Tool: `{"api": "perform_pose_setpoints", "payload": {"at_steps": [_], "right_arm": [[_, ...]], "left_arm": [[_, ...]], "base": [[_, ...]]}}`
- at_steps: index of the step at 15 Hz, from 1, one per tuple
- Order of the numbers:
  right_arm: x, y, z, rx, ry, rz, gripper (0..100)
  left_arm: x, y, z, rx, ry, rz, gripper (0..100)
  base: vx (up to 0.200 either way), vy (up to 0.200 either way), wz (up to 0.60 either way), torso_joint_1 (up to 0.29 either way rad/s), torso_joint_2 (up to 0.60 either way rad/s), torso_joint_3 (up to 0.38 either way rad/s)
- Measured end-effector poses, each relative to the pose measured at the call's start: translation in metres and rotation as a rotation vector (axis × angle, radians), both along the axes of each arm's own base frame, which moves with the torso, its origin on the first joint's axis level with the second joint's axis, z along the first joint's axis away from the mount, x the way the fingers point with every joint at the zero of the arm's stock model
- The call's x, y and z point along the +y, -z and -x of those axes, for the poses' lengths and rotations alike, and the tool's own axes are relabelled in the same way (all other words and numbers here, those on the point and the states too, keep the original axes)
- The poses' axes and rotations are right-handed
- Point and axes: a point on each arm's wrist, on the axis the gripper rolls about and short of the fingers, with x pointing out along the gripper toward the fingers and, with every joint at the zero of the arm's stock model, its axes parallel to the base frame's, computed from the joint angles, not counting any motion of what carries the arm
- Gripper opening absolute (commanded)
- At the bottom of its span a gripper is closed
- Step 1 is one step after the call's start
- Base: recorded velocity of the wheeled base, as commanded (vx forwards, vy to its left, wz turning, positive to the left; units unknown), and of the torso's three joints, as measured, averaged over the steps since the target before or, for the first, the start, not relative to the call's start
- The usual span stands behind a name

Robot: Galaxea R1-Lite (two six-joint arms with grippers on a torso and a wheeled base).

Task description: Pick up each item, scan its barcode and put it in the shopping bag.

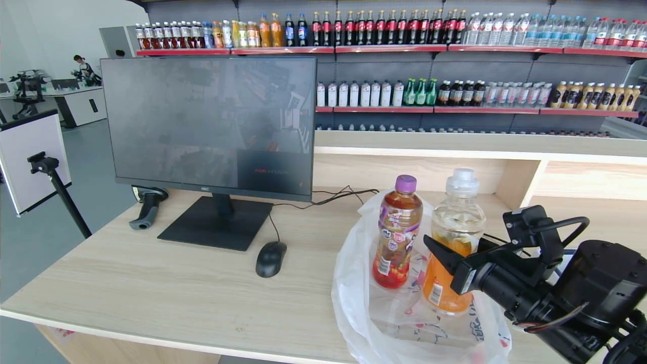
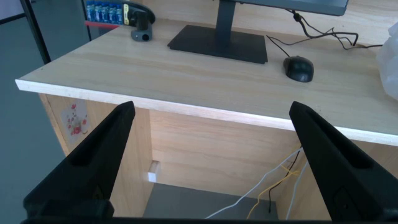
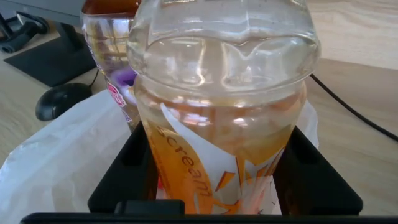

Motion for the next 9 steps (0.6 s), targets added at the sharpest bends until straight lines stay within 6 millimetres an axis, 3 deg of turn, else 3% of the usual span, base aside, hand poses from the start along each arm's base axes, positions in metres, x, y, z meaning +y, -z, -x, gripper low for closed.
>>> {"api": "perform_pose_setpoints", "payload": {"at_steps": [9], "right_arm": [[-0.008, 0.009, 0.015, 0.052, 0.000, 0.028, 0]], "left_arm": [[0.000, 0.000, 0.000, 0.000, 0.000, 0.000, 100]], "base": [[0.000, 0.000, 0.00, 0.000, 0.00, 0.000]]}}
